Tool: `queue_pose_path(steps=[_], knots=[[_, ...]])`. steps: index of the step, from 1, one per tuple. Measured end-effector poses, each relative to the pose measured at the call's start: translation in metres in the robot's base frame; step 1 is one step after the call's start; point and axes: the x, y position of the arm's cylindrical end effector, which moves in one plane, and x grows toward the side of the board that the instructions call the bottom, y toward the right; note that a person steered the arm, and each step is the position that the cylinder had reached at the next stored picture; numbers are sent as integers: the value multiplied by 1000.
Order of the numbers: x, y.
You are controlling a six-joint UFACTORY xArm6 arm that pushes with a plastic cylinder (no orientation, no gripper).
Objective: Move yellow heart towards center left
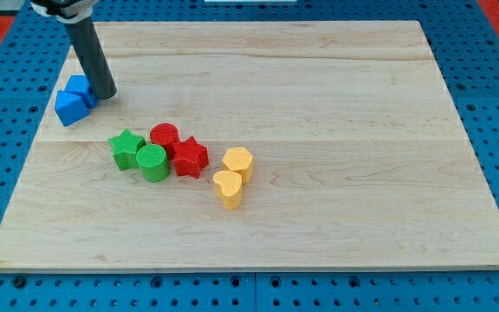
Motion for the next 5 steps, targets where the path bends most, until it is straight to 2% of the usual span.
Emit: queue_pose_path(steps=[3, 5], knots=[[-2, -12], [3, 37]])
